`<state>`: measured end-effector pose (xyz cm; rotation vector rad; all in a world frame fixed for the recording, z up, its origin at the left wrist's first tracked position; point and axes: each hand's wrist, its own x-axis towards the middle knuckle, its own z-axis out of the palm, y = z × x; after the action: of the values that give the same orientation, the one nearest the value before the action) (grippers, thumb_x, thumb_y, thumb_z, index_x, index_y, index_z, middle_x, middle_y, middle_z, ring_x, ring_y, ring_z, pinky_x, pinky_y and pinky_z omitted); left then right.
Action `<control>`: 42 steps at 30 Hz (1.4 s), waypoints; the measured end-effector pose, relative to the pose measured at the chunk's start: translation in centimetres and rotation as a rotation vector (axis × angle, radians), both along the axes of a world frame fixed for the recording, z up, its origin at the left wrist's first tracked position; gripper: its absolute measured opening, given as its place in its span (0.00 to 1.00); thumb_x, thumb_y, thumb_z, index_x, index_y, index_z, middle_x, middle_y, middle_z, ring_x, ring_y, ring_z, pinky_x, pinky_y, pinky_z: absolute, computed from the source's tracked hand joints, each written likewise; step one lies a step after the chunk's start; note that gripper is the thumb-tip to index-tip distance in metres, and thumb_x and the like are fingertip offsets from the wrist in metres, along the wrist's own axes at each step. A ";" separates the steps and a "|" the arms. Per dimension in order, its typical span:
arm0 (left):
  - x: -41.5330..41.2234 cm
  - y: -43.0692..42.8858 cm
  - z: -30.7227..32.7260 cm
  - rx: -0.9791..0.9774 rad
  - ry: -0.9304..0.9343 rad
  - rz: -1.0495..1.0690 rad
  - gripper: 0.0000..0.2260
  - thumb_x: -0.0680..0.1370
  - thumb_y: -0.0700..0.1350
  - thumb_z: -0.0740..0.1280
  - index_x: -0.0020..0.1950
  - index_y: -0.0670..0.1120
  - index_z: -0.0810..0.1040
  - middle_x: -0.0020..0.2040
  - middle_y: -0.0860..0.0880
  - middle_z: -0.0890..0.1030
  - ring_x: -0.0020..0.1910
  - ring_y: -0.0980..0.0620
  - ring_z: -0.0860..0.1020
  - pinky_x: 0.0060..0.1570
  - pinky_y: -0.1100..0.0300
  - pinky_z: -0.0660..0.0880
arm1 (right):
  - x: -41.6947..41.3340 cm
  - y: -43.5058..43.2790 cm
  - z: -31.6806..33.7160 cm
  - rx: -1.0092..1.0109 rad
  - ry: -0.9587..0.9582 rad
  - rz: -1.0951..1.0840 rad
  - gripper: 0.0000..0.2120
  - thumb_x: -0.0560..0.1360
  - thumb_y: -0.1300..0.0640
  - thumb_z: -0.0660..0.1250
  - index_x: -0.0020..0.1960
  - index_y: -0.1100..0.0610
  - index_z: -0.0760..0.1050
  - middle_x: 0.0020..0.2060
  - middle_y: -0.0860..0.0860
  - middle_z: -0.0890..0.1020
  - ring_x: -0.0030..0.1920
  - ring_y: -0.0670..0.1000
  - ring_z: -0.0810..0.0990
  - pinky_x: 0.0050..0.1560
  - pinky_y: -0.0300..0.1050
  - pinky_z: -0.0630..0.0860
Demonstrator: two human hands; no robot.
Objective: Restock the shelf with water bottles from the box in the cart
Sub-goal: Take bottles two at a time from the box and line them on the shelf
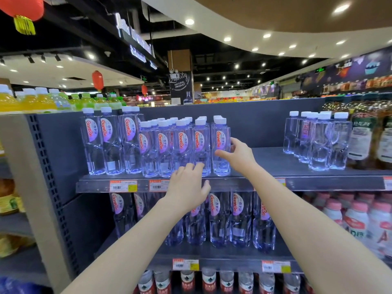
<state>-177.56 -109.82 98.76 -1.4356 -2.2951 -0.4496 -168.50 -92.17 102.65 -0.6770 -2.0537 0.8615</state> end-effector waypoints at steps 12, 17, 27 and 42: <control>1.4 0.1 -0.8 -0.031 0.028 -0.093 0.23 0.82 0.55 0.61 0.74 0.45 0.68 0.64 0.43 0.77 0.61 0.41 0.76 0.60 0.48 0.72 | 5.5 0.3 -0.3 0.075 -0.302 -0.144 0.34 0.79 0.47 0.70 0.81 0.53 0.63 0.76 0.52 0.72 0.73 0.56 0.73 0.71 0.51 0.70; 5.6 2.1 -1.1 -0.055 0.003 -0.163 0.23 0.82 0.54 0.61 0.74 0.44 0.68 0.65 0.42 0.77 0.63 0.39 0.75 0.61 0.48 0.72 | 11.7 0.1 -2.0 0.178 -0.496 -0.269 0.31 0.81 0.50 0.65 0.81 0.52 0.62 0.76 0.54 0.71 0.71 0.57 0.74 0.68 0.50 0.72; 23.9 5.0 -2.8 -0.097 -0.046 -0.335 0.23 0.81 0.54 0.62 0.72 0.43 0.69 0.66 0.39 0.76 0.64 0.36 0.76 0.59 0.45 0.75 | 35.1 -3.1 -5.0 0.180 -0.657 -0.452 0.28 0.81 0.51 0.64 0.78 0.57 0.65 0.76 0.54 0.71 0.74 0.59 0.72 0.70 0.55 0.71; 62.4 11.0 -10.0 -0.300 0.040 -0.788 0.22 0.83 0.56 0.59 0.73 0.45 0.69 0.61 0.42 0.78 0.56 0.41 0.78 0.45 0.51 0.74 | 73.4 -8.2 -11.7 -0.020 -0.869 -0.742 0.29 0.85 0.54 0.59 0.83 0.57 0.55 0.82 0.54 0.59 0.77 0.57 0.68 0.67 0.53 0.75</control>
<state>-115.18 -98.78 88.76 -2.4611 -1.7299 -0.2809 -95.11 -100.36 90.97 -1.9106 -2.1886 0.1309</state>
